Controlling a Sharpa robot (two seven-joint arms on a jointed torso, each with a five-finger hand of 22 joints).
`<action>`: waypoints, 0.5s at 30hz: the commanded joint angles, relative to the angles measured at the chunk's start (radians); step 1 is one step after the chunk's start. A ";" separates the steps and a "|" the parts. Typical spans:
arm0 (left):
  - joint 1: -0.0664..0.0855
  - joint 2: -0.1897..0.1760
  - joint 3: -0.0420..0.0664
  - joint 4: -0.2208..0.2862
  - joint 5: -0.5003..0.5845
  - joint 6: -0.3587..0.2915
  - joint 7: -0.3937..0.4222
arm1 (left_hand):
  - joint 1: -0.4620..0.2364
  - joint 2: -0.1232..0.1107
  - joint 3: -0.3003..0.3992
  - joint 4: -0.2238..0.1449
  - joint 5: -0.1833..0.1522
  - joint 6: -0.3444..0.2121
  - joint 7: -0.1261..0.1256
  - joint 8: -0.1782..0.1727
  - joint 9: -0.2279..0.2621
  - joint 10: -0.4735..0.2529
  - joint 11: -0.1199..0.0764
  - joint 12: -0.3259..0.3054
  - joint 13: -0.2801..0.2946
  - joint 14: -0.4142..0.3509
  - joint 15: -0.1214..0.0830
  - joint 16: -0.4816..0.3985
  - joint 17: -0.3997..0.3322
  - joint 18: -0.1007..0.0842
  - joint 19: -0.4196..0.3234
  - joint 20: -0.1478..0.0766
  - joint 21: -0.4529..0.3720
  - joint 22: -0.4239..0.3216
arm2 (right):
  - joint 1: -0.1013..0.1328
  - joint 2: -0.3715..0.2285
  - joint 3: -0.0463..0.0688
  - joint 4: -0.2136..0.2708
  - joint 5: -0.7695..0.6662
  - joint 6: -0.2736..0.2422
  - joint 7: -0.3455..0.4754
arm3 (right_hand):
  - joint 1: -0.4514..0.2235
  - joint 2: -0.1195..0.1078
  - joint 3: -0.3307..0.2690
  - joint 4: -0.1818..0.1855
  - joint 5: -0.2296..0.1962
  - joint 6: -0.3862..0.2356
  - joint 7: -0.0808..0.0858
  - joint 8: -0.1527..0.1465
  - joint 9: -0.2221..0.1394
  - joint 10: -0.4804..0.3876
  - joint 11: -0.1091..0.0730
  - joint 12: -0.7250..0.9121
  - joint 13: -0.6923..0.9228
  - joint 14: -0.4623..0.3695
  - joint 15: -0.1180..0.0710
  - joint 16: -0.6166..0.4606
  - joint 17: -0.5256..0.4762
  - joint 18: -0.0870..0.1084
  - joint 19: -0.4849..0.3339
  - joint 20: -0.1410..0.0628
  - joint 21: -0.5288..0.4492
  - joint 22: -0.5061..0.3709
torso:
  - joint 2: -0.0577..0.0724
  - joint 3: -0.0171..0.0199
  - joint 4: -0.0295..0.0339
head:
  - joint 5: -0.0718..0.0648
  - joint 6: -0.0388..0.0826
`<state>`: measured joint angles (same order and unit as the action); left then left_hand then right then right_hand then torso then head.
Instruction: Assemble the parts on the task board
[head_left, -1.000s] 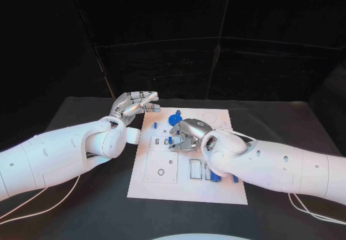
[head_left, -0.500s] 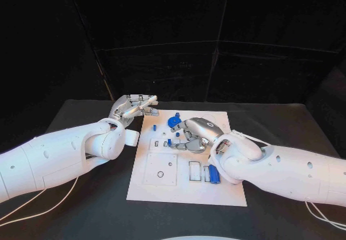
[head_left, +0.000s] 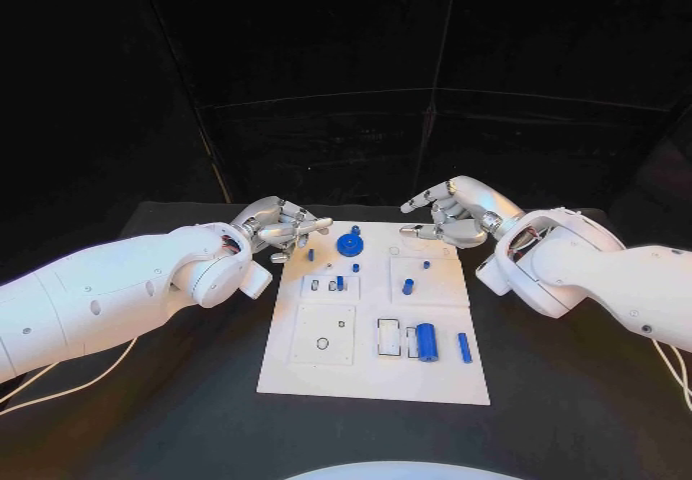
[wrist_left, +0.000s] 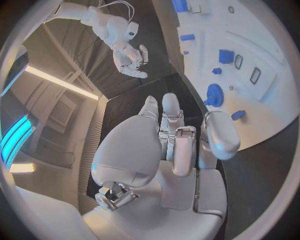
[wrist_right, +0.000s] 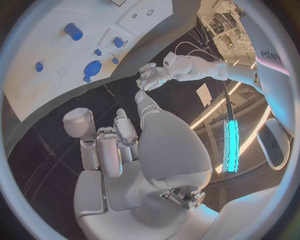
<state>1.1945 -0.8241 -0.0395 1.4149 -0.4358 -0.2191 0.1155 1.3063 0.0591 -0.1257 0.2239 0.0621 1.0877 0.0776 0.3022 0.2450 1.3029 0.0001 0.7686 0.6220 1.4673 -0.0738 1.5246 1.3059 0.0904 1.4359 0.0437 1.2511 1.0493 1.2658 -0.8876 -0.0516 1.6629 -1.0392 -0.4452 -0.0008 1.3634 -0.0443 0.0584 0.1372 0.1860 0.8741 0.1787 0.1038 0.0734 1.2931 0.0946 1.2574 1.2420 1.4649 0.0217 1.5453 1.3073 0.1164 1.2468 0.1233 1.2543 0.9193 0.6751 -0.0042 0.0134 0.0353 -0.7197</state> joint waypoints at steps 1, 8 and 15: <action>0.017 0.016 0.001 0.001 -0.245 0.143 -0.296 | -0.050 0.016 -0.021 0.045 -0.001 -0.029 0.000 0.057 0.063 0.020 -0.009 0.294 0.305 0.104 0.005 0.046 0.265 -0.016 0.005 -0.003 0.076 0.102 | 0.009 -0.005 0.002 -0.020 0.195 0.055 0.056 | 0.008 0.004 -0.002 -0.004 0.006 0.005 0.000 0.006 0.000 0.002 -0.003 0.001 0.000 0.089 -0.007 -0.005 0.199 0.007 -0.007 -0.001 -0.006 -0.002 | -0.019 0.0038 -0.0012 | 0.003 -0.007; 0.055 0.069 0.000 -0.018 -0.470 0.259 -0.525 | -0.146 0.036 -0.102 0.061 -0.010 -0.084 -0.018 0.173 0.191 0.027 -0.014 0.471 0.492 0.104 0.001 0.046 0.265 -0.028 0.018 -0.009 0.142 0.200 | 0.016 0.003 0.004 -0.052 0.215 0.076 0.027 | 0.006 0.001 -0.010 -0.006 0.011 0.006 -0.001 0.008 -0.001 -0.007 -0.005 -0.010 -0.013 0.081 -0.008 -0.020 0.169 0.013 -0.022 -0.003 -0.024 -0.034 | -0.026 0.0074 -0.0002 | 0.009 -0.017; 0.078 0.126 -0.021 -0.051 -0.558 0.280 -0.627 | -0.152 0.033 -0.127 0.066 -0.010 -0.103 -0.021 0.212 0.237 0.023 -0.014 0.484 0.505 0.104 -0.002 0.046 0.265 -0.031 0.019 -0.009 0.154 0.218 | 0.018 0.020 0.005 -0.070 0.207 0.080 0.008 | 0.004 -0.001 -0.014 -0.006 0.012 0.006 -0.002 0.009 -0.001 -0.007 -0.005 -0.011 -0.014 0.080 -0.009 -0.023 0.165 0.013 -0.024 -0.004 -0.027 -0.038 | -0.025 0.0077 -0.0008 | 0.013 -0.020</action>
<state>1.2697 -0.7013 -0.0609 1.3677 -0.8927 0.0098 -0.4040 1.1614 0.0939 -0.2485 0.2898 0.0549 0.9893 0.0556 0.5115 0.4818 1.3277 -0.0110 1.2506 1.1267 1.4655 -0.0713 1.5678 1.3080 0.0761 1.4461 0.0356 1.4007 1.2667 1.2809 -0.8694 -0.0481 1.5935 -0.8532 -0.3851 0.0137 1.3634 -0.0443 0.0497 0.1285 0.1923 0.8742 0.1787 0.1075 0.0732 1.2896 0.0910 1.2506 1.2294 1.4649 0.0217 1.5276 1.3080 0.1164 1.2309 0.1178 1.2312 0.8819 0.6505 0.0030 0.0128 0.0471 -0.7389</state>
